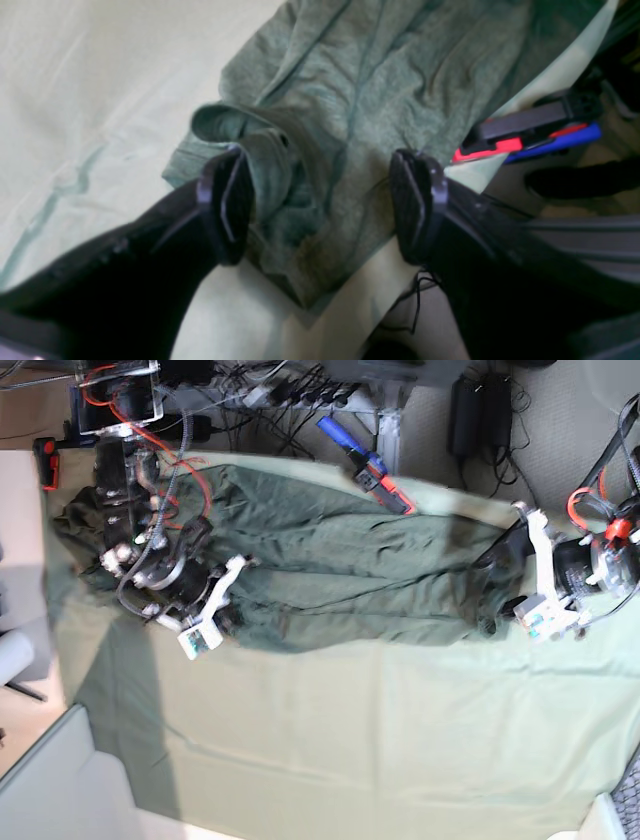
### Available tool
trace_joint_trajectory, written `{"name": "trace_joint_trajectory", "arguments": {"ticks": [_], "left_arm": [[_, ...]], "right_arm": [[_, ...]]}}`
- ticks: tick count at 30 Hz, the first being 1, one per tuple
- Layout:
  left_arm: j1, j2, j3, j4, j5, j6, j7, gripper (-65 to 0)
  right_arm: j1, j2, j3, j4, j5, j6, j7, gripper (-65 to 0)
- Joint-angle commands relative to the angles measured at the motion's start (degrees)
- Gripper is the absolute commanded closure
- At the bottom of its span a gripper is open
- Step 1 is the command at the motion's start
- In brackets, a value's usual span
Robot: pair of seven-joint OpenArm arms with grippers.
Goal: Fold the T-shirt properly
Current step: 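Lower the right gripper onto the collar end and regrasp the fabric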
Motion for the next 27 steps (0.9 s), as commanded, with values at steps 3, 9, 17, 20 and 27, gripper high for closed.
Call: {"name": "trace_joint_trajectory", "arguments": {"ticks": [3,9,17,20,27], "left_arm": [[0.35,-0.96,-0.46,0.94,-0.42,-0.47,-1.05,-44.9],[0.76,-0.94,-0.46,0.94,-0.39,-0.47,-1.05,-44.9],[0.94,-0.96,-0.48,0.94,0.2,-0.47,-1.01,-44.9],[0.92,-0.96,-0.48,0.94,1.31,-0.47,-1.03,-45.0],[0.94,-0.96,-0.48,0.96,0.74,-0.47,-0.94,-45.0]], "right_arm": [[-2.75,2.01,3.39,3.13,0.5,-0.22,0.44,0.0],[-9.49,2.25,8.41,8.28,2.58,-0.22,-0.31,0.0],[-17.29,2.21,11.1,13.33,2.62,-0.22,-0.2,0.0],[-19.08,2.19,11.17,13.31,2.6,-0.24,-0.44,0.0],[-19.58,1.77,11.17,13.29,2.62,-0.26,-1.84,-35.9]]}}
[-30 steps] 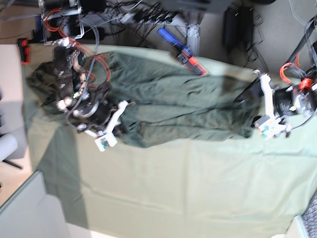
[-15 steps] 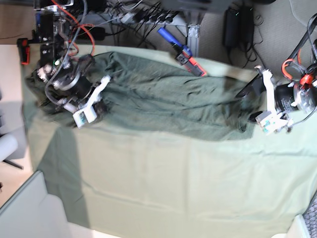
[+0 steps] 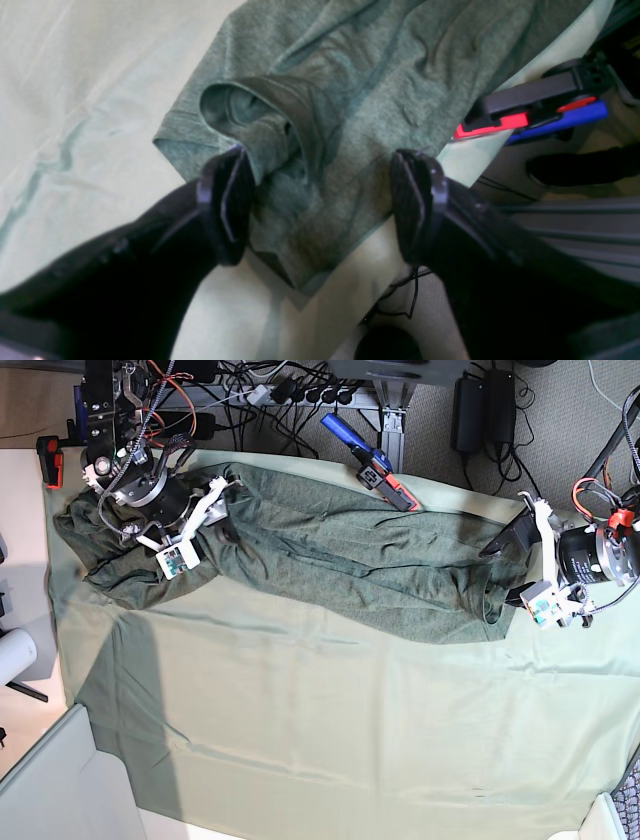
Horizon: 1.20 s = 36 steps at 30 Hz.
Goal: Fold the T-shirt properly
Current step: 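Lower the right gripper onto the collar end and regrasp the fabric, then release the hem with the left gripper and lift it away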
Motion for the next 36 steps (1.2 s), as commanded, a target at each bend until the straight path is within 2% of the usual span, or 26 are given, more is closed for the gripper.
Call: {"name": "trace_joint_trajectory", "arguments": {"ticks": [1,3,5,7,12,15,20,27,28,29,32,33,36], "left_arm": [[-0.46,-0.68,-0.5,0.96,-0.94,-0.49,-0.33,-45.0],[-0.46,-0.68,-0.81,0.96,-3.23,-0.49,2.49,-44.9],[-0.37,-0.68,-1.75,0.96,-9.01,-0.49,5.64,-44.9],[0.31,-0.63,-4.13,1.14,-13.11,-0.49,5.77,-44.9],[0.5,-0.63,-14.88,1.11,-13.73,-0.49,4.61,-44.9],[0.52,-0.63,-18.86,1.11,-14.75,-0.49,4.83,-44.9],[2.91,-0.13,-19.21,1.09,-14.88,-0.49,4.0,-44.9],[4.28,2.86,-19.21,-2.51,-12.9,-0.49,0.22,-44.9],[4.28,2.86,-19.21,-3.58,-12.87,-0.49,0.07,-44.9],[4.26,2.86,-19.21,-4.72,-12.85,-0.49,-0.02,-44.9],[4.11,2.84,-19.21,-8.0,-12.85,-0.49,-1.88,-44.9],[4.11,2.86,-19.21,-8.83,-12.85,-0.49,-2.95,-44.9],[4.11,2.84,-19.21,-9.77,-12.83,-0.49,-5.88,-45.0]], "right_arm": [[0.42,0.66,0.7,0.9,0.46,-0.26,1.38,-36.0],[0.44,0.66,1.07,0.92,0.46,-0.26,1.77,-36.0],[0.59,0.63,1.57,0.96,0.5,-0.31,1.97,-36.0],[0.83,0.63,2.23,1.03,1.01,-0.72,1.97,-36.0],[0.9,0.63,4.15,1.14,2.69,-0.7,1.95,-36.0],[0.92,0.63,4.63,1.14,2.71,-0.7,2.49,-36.0],[1.92,-1.03,4.66,1.16,4.61,-0.66,3.04,-36.0],[5.38,-6.95,4.92,1.16,4.68,-0.74,2.75,-35.5],[5.57,-7.63,5.44,1.16,4.59,-0.92,2.78,-33.1],[5.86,-8.11,6.21,1.16,4.55,-1.68,2.8,-27.8],[6.64,-8.55,9.75,1.16,2.25,-6.29,2.84,-3.7],[6.67,-8.55,11.39,1.16,1.14,-7.32,2.89,0.0],[6.43,-8.5,16.5,0.94,0.17,-7.34,2.93,0.0]]}}
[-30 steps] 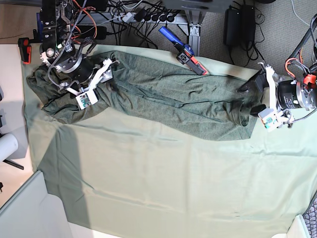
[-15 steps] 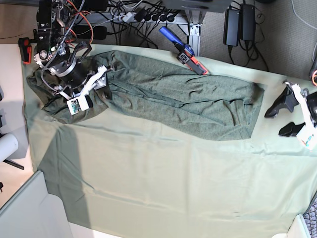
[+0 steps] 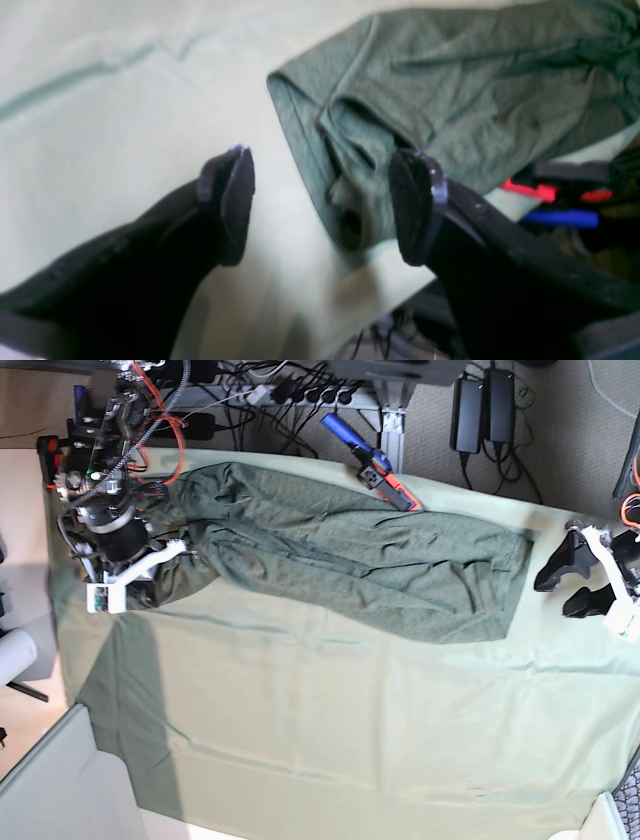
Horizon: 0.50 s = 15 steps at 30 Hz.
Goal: Fold the T-shirt properly
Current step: 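Release the hem with the left gripper and lift it away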
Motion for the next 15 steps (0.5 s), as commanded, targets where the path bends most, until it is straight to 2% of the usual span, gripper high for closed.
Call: {"name": "trace_joint_trajectory", "arguments": {"ticks": [1,4,9,15], "left_arm": [[-0.63,-0.83,-0.48,0.81,-1.07,-0.49,-2.03,-45.0],[-0.61,-0.81,-0.48,0.81,-1.03,-0.49,-4.31,-45.0],[-0.63,-0.33,-0.37,-0.28,-1.79,-0.49,-4.09,-45.0],[-0.94,0.79,-0.37,-6.93,-12.81,-0.49,-3.13,-45.1]], "right_arm": [[0.24,0.83,1.6,0.72,0.28,-0.2,1.38,0.0],[-0.42,0.81,3.96,0.0,0.31,-0.2,1.03,0.0],[-1.79,0.79,4.09,-0.46,0.96,-0.17,1.07,0.0],[-1.79,0.74,4.09,-0.46,2.73,-0.17,0.98,0.0]]}}
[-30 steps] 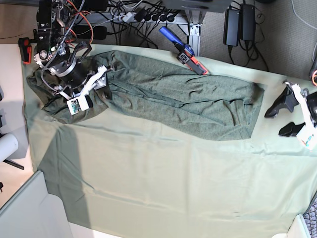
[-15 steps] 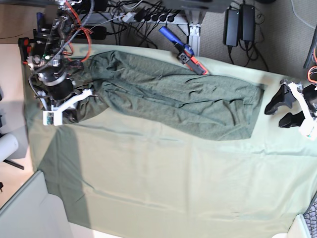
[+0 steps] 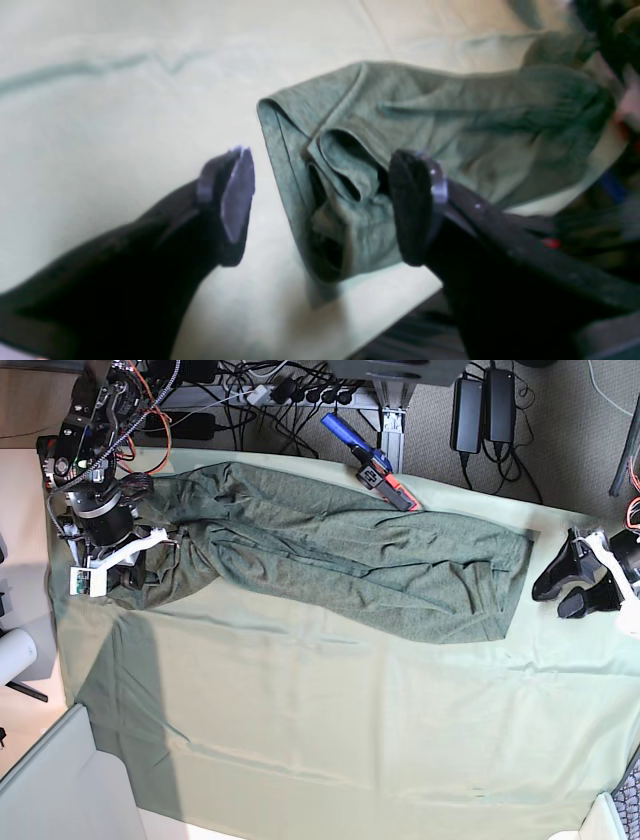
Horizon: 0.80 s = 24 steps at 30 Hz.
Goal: Fold the T-shirt properly
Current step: 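Release the hem with the left gripper and lift it away, then lower the left gripper to the hem end and grasp the fabric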
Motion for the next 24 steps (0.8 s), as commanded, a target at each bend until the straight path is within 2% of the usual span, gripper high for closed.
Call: {"name": "trace_joint_trajectory", "arguments": {"ticks": [1,4,7,12,15,24], "left_arm": [[-0.61,-0.44,-0.33,0.04,-2.89,-0.52,-0.7,-45.1],[-1.27,0.28,-0.33,-2.64,-5.49,-0.52,-0.7,-45.1],[-3.3,1.55,-0.33,-6.97,-6.21,1.88,-0.28,-45.1],[-6.95,3.06,-0.26,-14.49,-8.52,1.99,2.95,-45.1],[-6.91,3.21,0.15,-15.23,-9.94,1.99,5.62,-45.1],[-7.1,3.26,9.03,-15.23,-9.84,2.01,7.34,-45.1]], "right_arm": [[0.5,0.76,0.48,0.72,0.92,-0.17,1.22,0.0],[0.39,0.66,0.48,0.7,1.03,-0.17,0.59,0.0],[0.39,0.66,0.48,0.7,1.09,-0.17,0.09,0.0],[0.39,0.66,0.48,0.7,1.09,-0.15,-0.02,0.0],[0.39,0.66,0.48,0.7,1.11,-0.17,-0.28,0.0],[0.39,0.66,0.48,0.7,1.11,-0.17,-0.33,0.0]]}}
